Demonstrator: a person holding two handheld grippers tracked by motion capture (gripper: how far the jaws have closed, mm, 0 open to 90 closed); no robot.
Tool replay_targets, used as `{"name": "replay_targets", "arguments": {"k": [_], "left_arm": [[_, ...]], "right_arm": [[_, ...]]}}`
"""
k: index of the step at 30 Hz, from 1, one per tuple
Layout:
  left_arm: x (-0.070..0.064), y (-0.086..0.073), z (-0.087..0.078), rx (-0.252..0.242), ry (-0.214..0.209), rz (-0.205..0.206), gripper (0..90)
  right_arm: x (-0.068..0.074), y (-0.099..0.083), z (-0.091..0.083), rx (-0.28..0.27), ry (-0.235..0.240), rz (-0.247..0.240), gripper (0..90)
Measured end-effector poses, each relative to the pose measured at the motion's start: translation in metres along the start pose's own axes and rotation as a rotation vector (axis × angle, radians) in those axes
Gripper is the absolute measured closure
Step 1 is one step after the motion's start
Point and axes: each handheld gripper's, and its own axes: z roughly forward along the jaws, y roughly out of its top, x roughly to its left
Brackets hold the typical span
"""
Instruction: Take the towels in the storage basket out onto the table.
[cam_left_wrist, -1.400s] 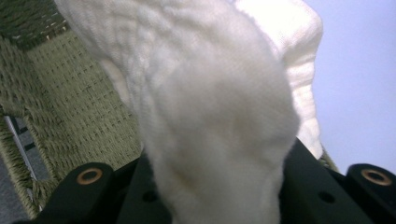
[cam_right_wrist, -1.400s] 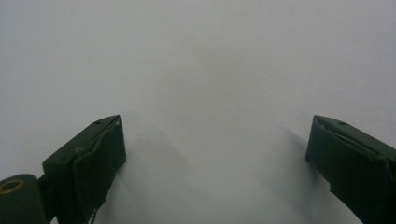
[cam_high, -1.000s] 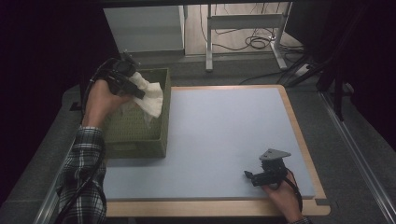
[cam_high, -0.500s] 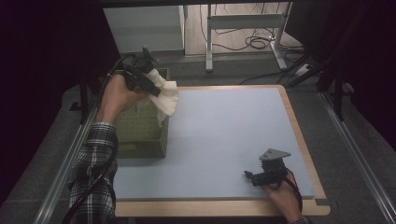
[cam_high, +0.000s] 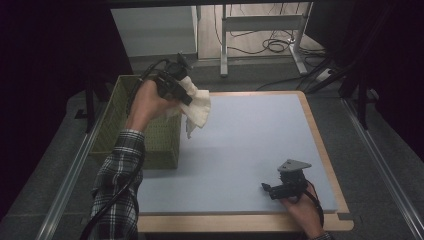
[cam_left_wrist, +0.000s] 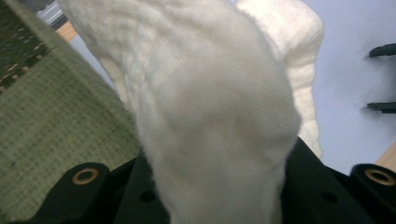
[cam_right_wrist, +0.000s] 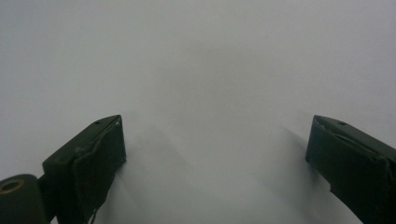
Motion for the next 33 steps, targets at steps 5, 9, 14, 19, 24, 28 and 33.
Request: {"name": "replay_targets", "arguments": {"k": [5, 9, 14, 19, 24, 28, 33], "left_arm": [[-0.012, 0.010, 0.015, -0.005, -0.028, 0.032, 73.3], [-0.024, 0.017, 0.031, -0.014, -0.052, 0.062, 73.0], [-0.036, 0.021, 0.055, -0.016, -0.088, 0.092, 72.7], [-0.045, 0.021, 0.082, -0.028, -0.133, 0.107, 71.3], [-0.053, 0.019, 0.104, -0.052, -0.159, 0.115, 70.9], [-0.060, 0.016, 0.124, -0.068, -0.171, 0.116, 70.9], [-0.069, 0.009, 0.150, -0.087, -0.175, 0.122, 70.6]], "right_arm": [[0.000, 0.000, 0.000, 0.001, 0.001, 0.000, 5.0], [0.000, 0.000, 0.000, 0.000, 0.000, -0.003, 5.0], [0.000, 0.000, 0.000, 0.001, 0.000, -0.003, 5.0], [0.000, 0.000, 0.000, 0.001, 0.000, -0.005, 5.0], [0.000, 0.000, 0.000, 0.000, -0.001, -0.004, 5.0], [0.000, 0.000, 0.000, 0.001, 0.000, -0.002, 5.0], [0.000, 0.000, 0.000, 0.000, 0.000, -0.005, 4.8]]}}
